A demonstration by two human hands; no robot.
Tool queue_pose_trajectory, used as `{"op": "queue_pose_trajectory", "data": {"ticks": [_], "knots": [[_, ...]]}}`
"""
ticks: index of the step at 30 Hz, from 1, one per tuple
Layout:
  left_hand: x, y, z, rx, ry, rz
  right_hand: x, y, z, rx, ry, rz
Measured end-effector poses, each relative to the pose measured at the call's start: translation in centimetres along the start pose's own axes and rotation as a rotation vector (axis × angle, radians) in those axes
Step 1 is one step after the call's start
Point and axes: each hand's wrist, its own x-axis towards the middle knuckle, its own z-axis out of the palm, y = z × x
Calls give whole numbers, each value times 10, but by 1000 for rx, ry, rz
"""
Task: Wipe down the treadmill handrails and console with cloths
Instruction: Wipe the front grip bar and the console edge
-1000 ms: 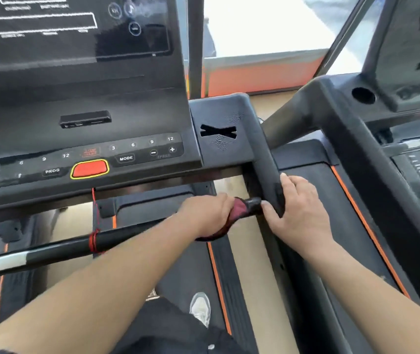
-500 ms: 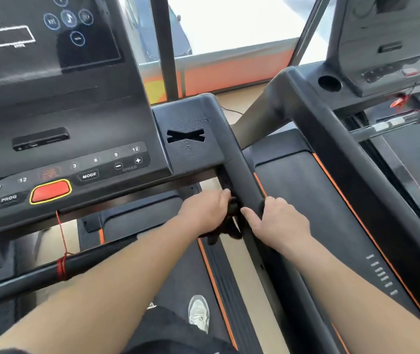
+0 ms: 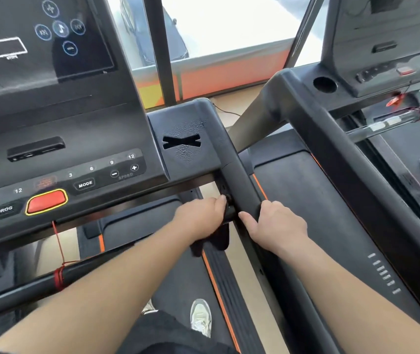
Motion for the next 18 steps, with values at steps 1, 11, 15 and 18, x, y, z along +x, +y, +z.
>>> {"op": "queue_pose_trajectory", "data": {"ticks": [1,11,15,18], "knots": [[-13,5,10,88,134,-18,0,0,1,6,2,1],[-23,-6,6,-223,282,-5,-1,3,11,57,63,-7],[9,-6,-19,-346,-37,-30,-4,6,21,146,127,-7],[-11,-2,-4,-190,-23,-68,-6,5,34,169,184,-14]]}}
